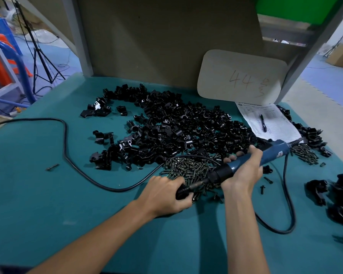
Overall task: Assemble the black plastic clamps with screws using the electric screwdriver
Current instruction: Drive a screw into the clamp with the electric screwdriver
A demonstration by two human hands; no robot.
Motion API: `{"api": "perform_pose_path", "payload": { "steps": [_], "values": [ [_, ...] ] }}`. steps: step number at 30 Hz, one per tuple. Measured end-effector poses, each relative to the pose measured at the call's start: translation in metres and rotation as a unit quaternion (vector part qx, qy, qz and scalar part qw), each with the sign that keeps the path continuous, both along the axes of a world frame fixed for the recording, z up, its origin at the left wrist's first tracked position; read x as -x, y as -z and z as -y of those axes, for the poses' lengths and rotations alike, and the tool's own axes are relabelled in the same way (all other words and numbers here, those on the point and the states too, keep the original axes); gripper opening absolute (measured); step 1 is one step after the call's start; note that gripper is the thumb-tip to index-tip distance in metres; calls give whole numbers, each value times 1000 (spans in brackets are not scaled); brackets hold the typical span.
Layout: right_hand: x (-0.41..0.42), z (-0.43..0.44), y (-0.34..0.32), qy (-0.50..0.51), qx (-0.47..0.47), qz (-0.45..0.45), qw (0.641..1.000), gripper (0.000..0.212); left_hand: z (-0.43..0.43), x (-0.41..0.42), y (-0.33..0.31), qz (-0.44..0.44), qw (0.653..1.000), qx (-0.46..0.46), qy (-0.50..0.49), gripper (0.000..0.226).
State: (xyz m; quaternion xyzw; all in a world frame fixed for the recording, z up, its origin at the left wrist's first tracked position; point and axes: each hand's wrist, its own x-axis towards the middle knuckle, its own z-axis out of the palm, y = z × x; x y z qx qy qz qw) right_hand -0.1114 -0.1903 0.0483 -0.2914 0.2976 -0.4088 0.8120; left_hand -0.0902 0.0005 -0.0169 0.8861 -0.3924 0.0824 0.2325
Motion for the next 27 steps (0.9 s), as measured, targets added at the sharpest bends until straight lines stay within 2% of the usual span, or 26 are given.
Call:
{"api": "perform_pose_path", "payload": {
  "steps": [9,22,25,27],
  "values": [
    [-3,-4,-7,-13,9,13,1000,31,0,-1,0,-10,1000,12,-3,35],
    [0,-4,-9,-15,43,9,999,27,1,0,3,20,999,23,-8,33],
    [-1,-5,-8,-8,55,4,998,34,2,0,3,13,1000,20,-2,31],
    [-4,-8,-7,-1,75,-5,997,51,2,0,2,10,1000,26,-8,32]
  ]
}}
